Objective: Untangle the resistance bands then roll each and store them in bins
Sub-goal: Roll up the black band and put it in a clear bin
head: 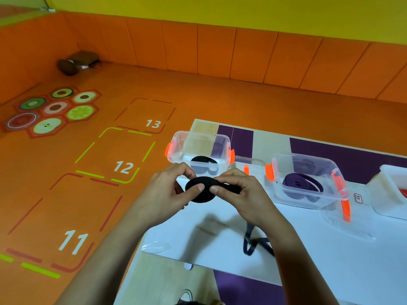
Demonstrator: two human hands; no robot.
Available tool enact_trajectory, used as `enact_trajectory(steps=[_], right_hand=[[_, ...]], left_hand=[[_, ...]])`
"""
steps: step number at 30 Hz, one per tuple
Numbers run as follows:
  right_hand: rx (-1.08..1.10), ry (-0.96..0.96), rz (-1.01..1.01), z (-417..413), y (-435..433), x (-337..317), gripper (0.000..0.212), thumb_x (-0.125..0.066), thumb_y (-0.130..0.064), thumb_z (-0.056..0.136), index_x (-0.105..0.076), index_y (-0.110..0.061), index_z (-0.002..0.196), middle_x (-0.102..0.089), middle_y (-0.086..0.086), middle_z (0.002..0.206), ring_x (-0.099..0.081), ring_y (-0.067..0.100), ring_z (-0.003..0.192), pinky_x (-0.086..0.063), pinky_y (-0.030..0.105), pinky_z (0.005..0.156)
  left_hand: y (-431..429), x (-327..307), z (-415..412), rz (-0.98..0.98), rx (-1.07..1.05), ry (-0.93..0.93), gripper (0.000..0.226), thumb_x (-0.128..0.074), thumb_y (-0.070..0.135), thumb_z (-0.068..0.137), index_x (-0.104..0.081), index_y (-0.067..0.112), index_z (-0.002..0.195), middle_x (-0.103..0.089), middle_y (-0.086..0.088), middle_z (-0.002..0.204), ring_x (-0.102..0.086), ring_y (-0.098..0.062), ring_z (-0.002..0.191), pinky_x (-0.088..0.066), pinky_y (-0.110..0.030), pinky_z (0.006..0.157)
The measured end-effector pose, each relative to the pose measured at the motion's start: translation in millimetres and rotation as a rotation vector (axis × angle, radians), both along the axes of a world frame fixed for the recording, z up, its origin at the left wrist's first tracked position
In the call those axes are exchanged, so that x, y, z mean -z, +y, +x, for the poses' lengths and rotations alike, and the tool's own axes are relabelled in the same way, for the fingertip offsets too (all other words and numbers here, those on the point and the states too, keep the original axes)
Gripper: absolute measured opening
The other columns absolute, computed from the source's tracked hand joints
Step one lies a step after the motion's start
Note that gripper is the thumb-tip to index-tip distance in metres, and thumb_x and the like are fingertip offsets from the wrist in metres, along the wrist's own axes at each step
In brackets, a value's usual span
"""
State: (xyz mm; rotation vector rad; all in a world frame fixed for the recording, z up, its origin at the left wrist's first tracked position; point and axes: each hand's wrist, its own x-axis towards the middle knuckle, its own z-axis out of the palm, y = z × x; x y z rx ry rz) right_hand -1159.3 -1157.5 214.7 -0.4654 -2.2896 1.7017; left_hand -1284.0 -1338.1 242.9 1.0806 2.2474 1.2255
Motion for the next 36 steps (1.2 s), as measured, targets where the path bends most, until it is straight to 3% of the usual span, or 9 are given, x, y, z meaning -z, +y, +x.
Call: enact_trajectory(steps=[2, 5, 10, 16, 22, 25, 27, 32, 36], right_hand=[[-0.031, -0.020, 0.036, 0.8, 1.7, -1.6, 0.015, -0.076, -0.029, 0.090, -0.081, -0.032, 0.104, -0.066, -0.005, 0.093, -0.061, 0.008, 0.084, -0.043, 0.016, 0.073], [-0.026, -0.013, 0.045, 2.5, -1.0, -4.5, 0.012, -0.076, -0.032, 0.091, -0.080, -0.034, 0.101, -0.066, -0.008, 0.088, -0.059, 0.006, 0.079, -0.041, 0.015, 0.070], [0.040, 0.079, -0.142, 7.0, -4.0, 0.2, 0.015, -0.072, -0.023, 0.094, -0.079, -0.035, 0.098, -0.068, -0.012, 0.078, -0.056, 0.007, 0.070, -0.045, 0.015, 0.070], [0.137, 0.161, -0.244, 0.0, -5.5, 1.0, 0.017, -0.067, -0.019, 0.097, -0.078, -0.026, 0.109, -0.066, -0.007, 0.069, -0.055, 0.011, 0.068, -0.046, 0.019, 0.067], [0.125, 0.153, -0.045, -5.5, -1.2, 0.4, 0.022, -0.064, -0.019, 0.100, -0.075, -0.028, 0.117, -0.074, -0.003, 0.087, -0.062, 0.012, 0.069, -0.053, 0.028, 0.067], [0.068, 0.093, 0.032, 0.9, 6.4, -1.8, 0.025, -0.065, -0.022, 0.099, -0.073, -0.043, 0.111, -0.074, -0.012, 0.094, -0.060, 0.006, 0.071, -0.051, 0.027, 0.071], [0.010, 0.074, 0.055, 3.4, 7.7, -6.4, 0.026, -0.066, -0.022, 0.099, -0.072, -0.047, 0.106, -0.074, -0.012, 0.092, -0.060, 0.002, 0.076, -0.051, 0.026, 0.075], [0.040, 0.074, -0.002, -0.3, 1.6, -7.4, 0.019, -0.074, -0.022, 0.093, -0.075, -0.033, 0.109, -0.075, -0.012, 0.098, -0.067, 0.004, 0.095, -0.048, 0.015, 0.083], [0.085, 0.082, 0.029, 2.8, 7.7, -4.4, 0.012, -0.076, -0.023, 0.091, -0.077, -0.025, 0.103, -0.075, -0.010, 0.090, -0.065, 0.009, 0.083, -0.050, 0.023, 0.081]], left_hand=[[-0.1, -3.6, -3.8, -0.036, 0.061, 0.016, 0.008, -0.070, 0.030, 0.095, -0.065, 0.032, 0.102, -0.070, 0.015, 0.091, -0.071, -0.014, 0.059, -0.057, -0.034, 0.061], [0.0, -1.0, -4.3, -0.053, 0.120, 0.019, 0.008, -0.064, 0.030, 0.099, -0.069, 0.030, 0.106, -0.071, 0.016, 0.086, -0.072, -0.013, 0.061, -0.058, -0.033, 0.064], [5.7, 8.2, 1.2, 0.082, 0.062, -0.015, 0.010, -0.061, 0.023, 0.101, -0.066, 0.022, 0.110, -0.072, 0.011, 0.083, -0.073, -0.016, 0.061, -0.055, -0.027, 0.062], [16.4, 16.1, 12.3, 0.328, -0.080, -0.229, 0.012, -0.057, 0.024, 0.103, -0.062, 0.017, 0.111, -0.072, 0.000, 0.093, -0.073, -0.031, 0.065, -0.061, -0.050, 0.069], [19.7, 22.8, 17.3, 0.316, -0.080, -0.379, 0.008, -0.050, 0.021, 0.105, -0.056, 0.018, 0.109, -0.067, -0.013, 0.103, -0.074, -0.036, 0.068, -0.061, -0.053, 0.074], [15.6, 18.2, 3.9, 0.077, 0.011, -0.230, 0.002, -0.061, 0.028, 0.101, -0.061, 0.027, 0.103, -0.070, -0.001, 0.093, -0.073, -0.027, 0.065, -0.061, -0.050, 0.072], [13.7, 11.6, -0.7, -0.008, 0.055, -0.094, 0.008, -0.067, 0.031, 0.097, -0.063, 0.033, 0.104, -0.070, 0.008, 0.098, -0.072, -0.022, 0.062, -0.059, -0.045, 0.065], [13.0, 4.1, -3.9, 0.030, 0.122, 0.014, 0.007, -0.061, 0.026, 0.101, -0.063, 0.029, 0.107, -0.067, 0.010, 0.093, -0.071, -0.019, 0.062, -0.059, -0.044, 0.066], [12.7, 6.3, -3.5, 0.122, 0.089, 0.015, 0.008, -0.061, 0.027, 0.101, -0.062, 0.027, 0.109, -0.067, 0.007, 0.088, -0.070, -0.022, 0.062, -0.056, -0.039, 0.063]])
